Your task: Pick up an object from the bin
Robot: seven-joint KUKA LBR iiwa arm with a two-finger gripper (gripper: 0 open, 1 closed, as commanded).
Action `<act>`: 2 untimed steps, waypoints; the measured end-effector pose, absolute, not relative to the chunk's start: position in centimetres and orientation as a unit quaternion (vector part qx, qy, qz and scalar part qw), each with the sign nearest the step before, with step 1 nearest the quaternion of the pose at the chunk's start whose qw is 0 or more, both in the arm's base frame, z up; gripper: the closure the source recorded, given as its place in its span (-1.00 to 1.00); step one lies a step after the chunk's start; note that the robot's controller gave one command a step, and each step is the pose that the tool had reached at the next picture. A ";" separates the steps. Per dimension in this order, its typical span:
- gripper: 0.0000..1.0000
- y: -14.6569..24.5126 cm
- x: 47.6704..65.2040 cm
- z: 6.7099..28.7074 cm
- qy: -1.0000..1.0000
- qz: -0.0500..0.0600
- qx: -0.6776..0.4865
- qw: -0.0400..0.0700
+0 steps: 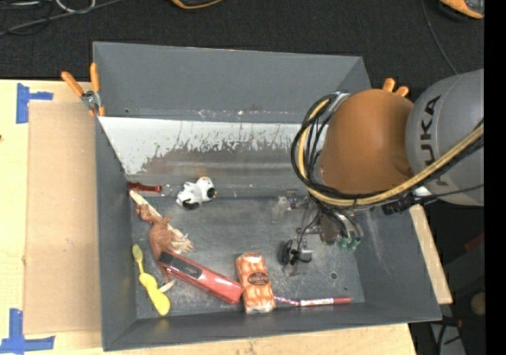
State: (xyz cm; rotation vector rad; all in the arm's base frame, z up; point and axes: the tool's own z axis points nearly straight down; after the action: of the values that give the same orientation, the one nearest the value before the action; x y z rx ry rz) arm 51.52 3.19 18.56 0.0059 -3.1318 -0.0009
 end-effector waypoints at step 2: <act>-1.00 -0.4 52.7 10.9 -0.998 0.000 0.063 0.001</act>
Offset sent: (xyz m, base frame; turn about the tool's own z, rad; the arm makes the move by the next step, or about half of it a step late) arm 0.0156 -0.0540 -0.1156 -0.1770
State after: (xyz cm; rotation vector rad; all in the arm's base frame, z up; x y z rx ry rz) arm 52.72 -0.42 10.87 0.1977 -3.1340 -0.0016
